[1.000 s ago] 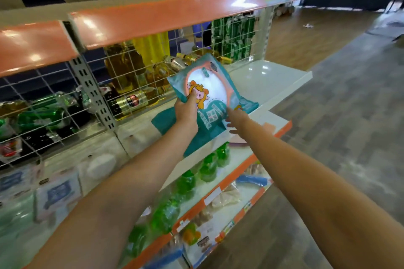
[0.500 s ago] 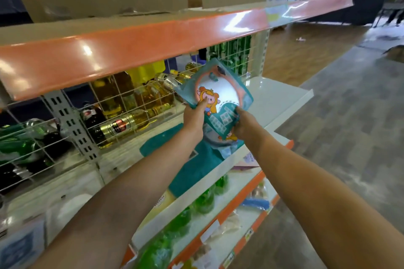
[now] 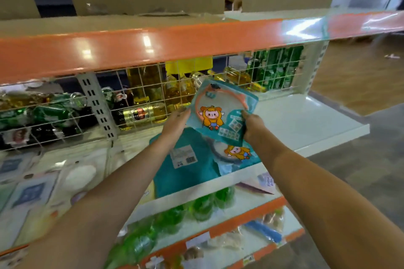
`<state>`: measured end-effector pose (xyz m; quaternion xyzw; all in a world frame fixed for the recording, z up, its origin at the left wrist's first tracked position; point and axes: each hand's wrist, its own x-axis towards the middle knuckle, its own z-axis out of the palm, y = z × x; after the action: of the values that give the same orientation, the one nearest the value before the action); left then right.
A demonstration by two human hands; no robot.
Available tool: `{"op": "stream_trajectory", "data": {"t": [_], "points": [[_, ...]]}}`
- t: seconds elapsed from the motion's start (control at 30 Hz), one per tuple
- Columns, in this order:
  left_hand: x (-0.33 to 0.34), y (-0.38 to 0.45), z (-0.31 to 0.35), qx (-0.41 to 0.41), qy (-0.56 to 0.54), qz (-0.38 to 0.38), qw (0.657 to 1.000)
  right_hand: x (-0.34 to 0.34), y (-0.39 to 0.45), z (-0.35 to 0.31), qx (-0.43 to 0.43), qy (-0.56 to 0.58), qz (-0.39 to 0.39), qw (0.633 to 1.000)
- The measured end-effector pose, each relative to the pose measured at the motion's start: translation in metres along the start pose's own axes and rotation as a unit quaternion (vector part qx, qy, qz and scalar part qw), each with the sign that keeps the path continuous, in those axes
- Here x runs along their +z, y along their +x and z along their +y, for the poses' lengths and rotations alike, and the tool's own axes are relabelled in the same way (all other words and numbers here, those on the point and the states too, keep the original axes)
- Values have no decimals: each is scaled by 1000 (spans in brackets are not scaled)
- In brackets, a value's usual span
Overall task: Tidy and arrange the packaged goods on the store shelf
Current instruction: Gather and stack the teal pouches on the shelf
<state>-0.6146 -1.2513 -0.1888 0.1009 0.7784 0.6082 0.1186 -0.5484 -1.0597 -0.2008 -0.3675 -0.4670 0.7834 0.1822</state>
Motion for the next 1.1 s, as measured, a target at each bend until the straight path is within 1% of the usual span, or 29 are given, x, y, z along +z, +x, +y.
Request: {"op": "stream_trajectory", "data": {"t": [0.07,0.2,0.33,0.4,0.5,0.63,0.73,0.87,1.0,1.1], "points": [[-11,-3,-7,19,68,21,997,4,0,5,11,-30,-13,999],[-31,-17,-20,22,202,48,978,15,2,22,33,-101,-46,993],[-47,-29,-33,5,238,82,968,30,2,43,33,-175,-73,981],[-57,-31,-42,-1,279,92,956,38,-1,52,24,-217,-85,972],[-69,-31,-52,-4,344,91,935,47,-3,60,11,-268,-111,957],[-78,-29,-59,23,411,84,907,53,-6,68,21,-286,-142,947],[-85,-27,-63,37,440,85,893,58,-5,73,25,-289,-160,944],[-89,-23,-67,44,457,79,885,62,-5,78,33,-290,-174,941],[-89,-22,-70,50,465,65,881,61,-4,80,48,-337,-166,925],[-87,-21,-71,58,479,55,874,60,-8,78,40,-386,-158,908]]}}
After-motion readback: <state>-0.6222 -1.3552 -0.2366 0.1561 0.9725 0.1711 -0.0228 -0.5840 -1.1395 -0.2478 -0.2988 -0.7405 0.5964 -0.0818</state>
